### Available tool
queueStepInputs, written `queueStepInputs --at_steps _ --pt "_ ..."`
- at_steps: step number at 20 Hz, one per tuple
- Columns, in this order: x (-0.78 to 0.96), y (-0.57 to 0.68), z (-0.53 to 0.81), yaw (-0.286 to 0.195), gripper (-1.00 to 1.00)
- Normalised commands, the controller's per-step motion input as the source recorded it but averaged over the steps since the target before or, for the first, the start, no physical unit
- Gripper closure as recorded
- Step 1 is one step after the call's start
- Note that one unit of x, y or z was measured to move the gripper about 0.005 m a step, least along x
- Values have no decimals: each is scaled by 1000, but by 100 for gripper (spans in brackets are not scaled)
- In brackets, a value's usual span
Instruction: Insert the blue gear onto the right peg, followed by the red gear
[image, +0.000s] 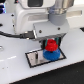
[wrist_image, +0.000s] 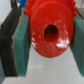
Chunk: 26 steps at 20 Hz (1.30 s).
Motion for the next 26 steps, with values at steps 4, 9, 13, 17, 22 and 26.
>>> queueStepInputs --at_steps 4,9,13,17,22,26 --pt "182 26 21 0 100" --pt "328 -7 -28 0 100" --pt "303 -55 -35 0 100" --pt "107 1 146 0 100" --pt "242 -74 398 0 100" --pt "152 -192 49 0 100"
